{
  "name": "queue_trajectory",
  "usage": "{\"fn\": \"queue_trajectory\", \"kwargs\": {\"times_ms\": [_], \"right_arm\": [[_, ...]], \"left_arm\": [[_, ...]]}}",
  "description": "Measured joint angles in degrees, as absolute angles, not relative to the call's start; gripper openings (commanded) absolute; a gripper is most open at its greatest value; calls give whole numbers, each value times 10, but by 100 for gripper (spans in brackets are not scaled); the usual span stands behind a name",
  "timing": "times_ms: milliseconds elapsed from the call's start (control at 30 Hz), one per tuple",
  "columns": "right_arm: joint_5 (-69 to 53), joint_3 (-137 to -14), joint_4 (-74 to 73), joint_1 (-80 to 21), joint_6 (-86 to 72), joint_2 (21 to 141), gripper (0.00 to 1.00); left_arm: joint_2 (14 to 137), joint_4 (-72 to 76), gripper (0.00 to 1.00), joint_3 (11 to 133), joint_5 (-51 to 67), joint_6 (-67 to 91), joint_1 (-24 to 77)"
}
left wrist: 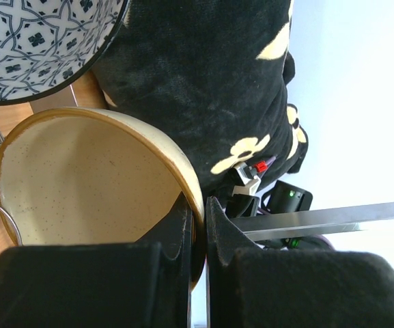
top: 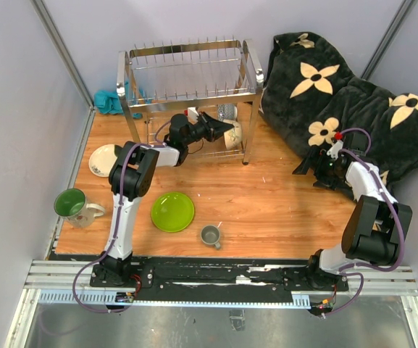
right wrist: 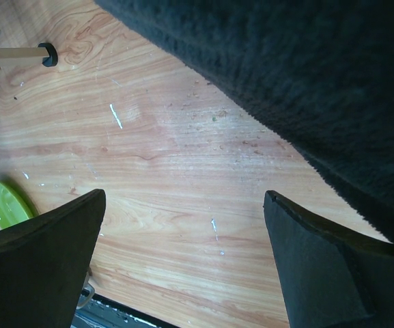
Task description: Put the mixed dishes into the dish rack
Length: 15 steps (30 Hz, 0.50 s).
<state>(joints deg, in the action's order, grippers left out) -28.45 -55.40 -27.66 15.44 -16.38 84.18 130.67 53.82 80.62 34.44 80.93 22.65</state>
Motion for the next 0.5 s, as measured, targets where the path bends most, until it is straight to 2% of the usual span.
{"fn": "queue_trajectory", "kwargs": {"times_ms": [500], "right_arm": [[-283, -559, -281, 154, -164, 846, 100]], "left_arm": [[1312, 563, 1, 781, 326, 823, 222]]}}
